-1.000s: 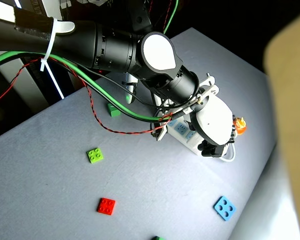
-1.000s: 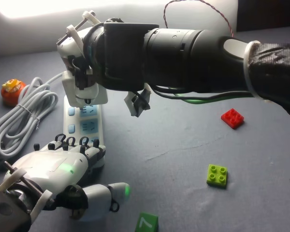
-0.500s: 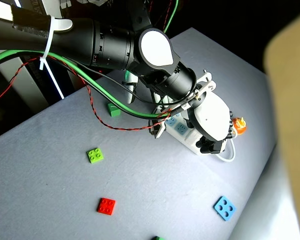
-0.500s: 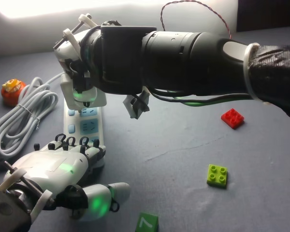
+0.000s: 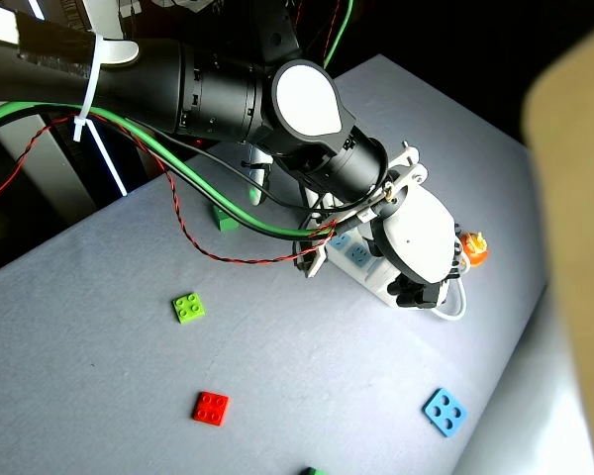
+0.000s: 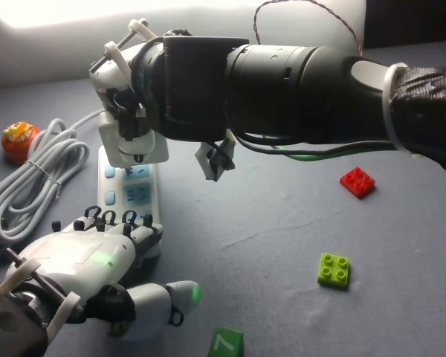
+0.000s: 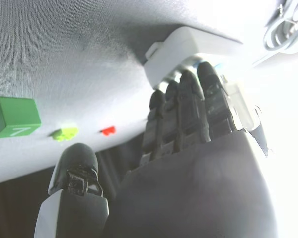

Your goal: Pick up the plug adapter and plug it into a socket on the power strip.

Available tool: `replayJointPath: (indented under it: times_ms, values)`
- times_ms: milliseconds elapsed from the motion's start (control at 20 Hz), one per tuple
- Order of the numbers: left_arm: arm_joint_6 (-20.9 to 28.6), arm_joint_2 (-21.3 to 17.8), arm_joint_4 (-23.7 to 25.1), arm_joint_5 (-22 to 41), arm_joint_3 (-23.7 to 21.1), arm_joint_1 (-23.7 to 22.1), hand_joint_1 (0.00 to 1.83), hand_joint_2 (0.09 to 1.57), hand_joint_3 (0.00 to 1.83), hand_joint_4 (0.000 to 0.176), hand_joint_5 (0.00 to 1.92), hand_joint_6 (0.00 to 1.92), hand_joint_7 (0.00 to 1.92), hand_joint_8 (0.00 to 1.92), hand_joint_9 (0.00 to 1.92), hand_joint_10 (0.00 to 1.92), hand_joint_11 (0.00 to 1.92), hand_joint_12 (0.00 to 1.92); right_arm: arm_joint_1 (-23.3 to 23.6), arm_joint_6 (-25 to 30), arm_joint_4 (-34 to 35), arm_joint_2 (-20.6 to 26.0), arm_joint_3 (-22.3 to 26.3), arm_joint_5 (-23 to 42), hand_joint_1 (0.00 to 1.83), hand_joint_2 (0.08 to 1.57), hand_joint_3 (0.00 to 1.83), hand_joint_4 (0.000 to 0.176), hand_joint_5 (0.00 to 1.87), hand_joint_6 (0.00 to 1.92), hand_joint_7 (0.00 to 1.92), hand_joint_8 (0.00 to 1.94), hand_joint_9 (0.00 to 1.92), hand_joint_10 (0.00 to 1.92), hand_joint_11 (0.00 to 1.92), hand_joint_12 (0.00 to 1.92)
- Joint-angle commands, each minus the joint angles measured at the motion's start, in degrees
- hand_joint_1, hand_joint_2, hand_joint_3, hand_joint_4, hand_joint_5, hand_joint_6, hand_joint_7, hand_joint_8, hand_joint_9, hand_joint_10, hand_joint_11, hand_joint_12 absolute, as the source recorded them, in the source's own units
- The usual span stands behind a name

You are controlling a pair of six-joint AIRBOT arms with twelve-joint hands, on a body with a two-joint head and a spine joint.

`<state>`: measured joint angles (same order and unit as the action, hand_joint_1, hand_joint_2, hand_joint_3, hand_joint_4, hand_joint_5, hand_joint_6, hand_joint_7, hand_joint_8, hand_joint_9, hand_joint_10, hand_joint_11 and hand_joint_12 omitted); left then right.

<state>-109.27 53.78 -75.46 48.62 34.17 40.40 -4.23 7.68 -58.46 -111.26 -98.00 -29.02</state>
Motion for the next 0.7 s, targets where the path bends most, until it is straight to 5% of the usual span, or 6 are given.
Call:
replayJointPath:
  times_ms: [0,650]
  values:
    - [0.4,0.2,-0.3,0.0,0.0,0.2,0.0,1.24,0.0,0.0,0.18,0.0,0.26,0.01,0.27,0.0,0.0,0.46,0.4,-0.5,-2.6,0.3,-0.1,1.6,1.22,1.14,0.0,0.0,0.89,1.03,1.01,1.05,1.07,0.46,0.68,1.1]
    - [0.3,0.2,-0.3,0.0,0.0,0.3,0.0,1.25,0.0,0.0,0.18,0.0,0.28,0.0,0.28,0.0,0.0,0.47,0.9,-1.0,-2.6,-2.4,-2.6,1.7,1.22,1.13,0.0,0.0,0.9,1.01,1.04,1.01,1.11,0.39,0.69,1.07]
